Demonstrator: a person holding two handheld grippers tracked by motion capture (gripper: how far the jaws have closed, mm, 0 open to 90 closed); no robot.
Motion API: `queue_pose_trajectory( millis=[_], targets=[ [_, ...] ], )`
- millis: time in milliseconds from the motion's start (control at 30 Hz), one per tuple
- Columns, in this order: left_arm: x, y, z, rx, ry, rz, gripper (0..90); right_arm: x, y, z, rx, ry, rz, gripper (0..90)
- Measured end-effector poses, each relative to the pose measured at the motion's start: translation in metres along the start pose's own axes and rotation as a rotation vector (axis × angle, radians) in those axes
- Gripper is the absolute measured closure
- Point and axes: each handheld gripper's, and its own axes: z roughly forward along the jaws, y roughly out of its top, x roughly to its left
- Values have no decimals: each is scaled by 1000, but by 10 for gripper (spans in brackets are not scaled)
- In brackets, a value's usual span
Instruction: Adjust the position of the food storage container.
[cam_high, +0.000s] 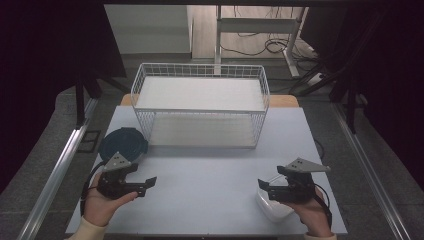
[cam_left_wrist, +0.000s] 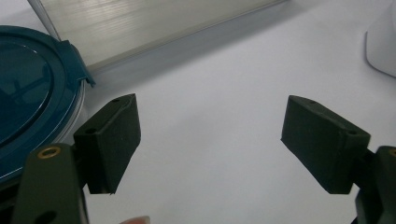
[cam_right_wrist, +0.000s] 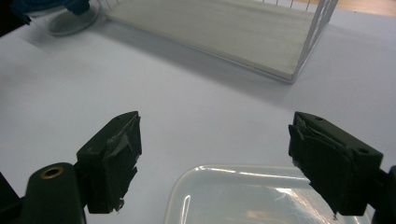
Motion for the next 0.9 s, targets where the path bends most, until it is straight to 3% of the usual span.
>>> queue_pose_trajectory(
  millis=[200, 467, 900],
  targets=[
    [1, -2, 2, 9, 0, -5, 198, -1, 4, -3, 4, -4, 8, 169],
    [3, -4, 4, 23, 7, -1, 196, 3, 3, 0, 62, -27, -6, 169],
    [0, -1, 4, 37, 13, 11, 204, 5, 3, -1, 75, -22, -8, 169]
  ],
)
